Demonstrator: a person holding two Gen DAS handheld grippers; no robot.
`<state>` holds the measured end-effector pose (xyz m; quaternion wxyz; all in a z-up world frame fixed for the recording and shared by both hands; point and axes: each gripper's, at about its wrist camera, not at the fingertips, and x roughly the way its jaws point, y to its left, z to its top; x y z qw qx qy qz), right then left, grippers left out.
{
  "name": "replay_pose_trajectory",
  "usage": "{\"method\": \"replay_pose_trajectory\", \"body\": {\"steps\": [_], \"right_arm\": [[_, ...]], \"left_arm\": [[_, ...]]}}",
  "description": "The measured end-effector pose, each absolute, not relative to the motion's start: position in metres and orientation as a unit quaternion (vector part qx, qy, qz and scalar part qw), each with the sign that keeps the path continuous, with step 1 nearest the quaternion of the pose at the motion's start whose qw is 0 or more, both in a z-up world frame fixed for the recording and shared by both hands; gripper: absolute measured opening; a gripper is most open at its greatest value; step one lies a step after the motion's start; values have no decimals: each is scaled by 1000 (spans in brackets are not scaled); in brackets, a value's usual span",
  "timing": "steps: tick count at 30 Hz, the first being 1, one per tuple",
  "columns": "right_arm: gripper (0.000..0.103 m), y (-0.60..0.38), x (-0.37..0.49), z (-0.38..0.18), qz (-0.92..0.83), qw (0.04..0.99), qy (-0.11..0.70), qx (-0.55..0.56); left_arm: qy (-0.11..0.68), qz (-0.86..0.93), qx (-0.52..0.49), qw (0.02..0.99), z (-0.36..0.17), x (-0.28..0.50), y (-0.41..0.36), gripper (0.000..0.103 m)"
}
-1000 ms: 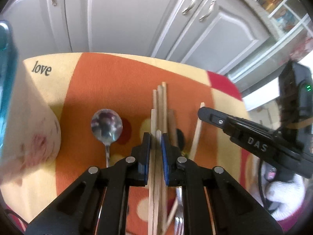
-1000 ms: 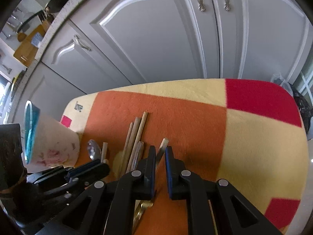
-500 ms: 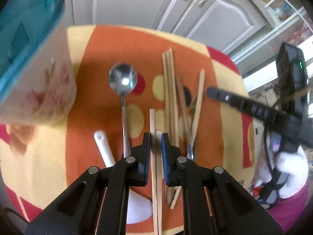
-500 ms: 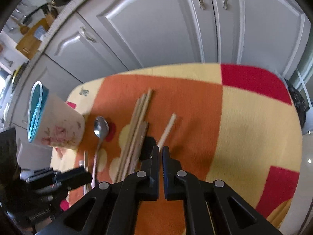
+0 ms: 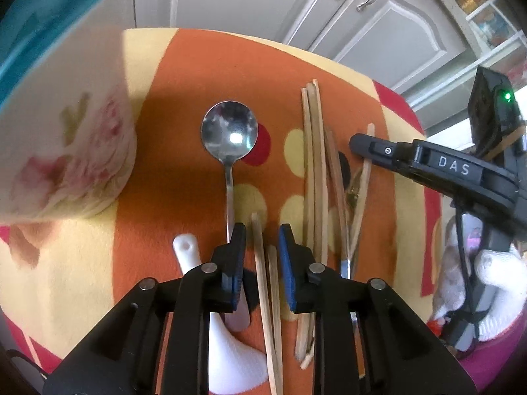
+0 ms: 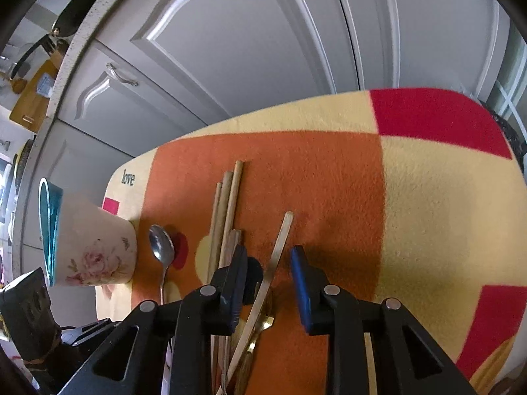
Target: Organize utensils
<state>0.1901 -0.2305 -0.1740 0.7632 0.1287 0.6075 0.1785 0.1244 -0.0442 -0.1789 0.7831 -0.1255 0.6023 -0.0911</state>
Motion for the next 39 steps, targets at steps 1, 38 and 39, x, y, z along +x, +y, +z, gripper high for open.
{"method": "replay_pose_trajectory", "body": {"steps": [1, 38, 39], "right_arm": [[26, -230, 191, -176, 179, 761, 609, 131], [26, -214, 199, -175, 144, 780, 606, 60], [17, -212, 200, -175, 142, 792, 591, 56]], "left_arm": [[605, -86, -119, 783, -181, 126, -47, 19], [444, -173, -173, 862, 8, 44, 33, 4], [439, -173, -175, 864, 13, 42, 36, 4]]}}
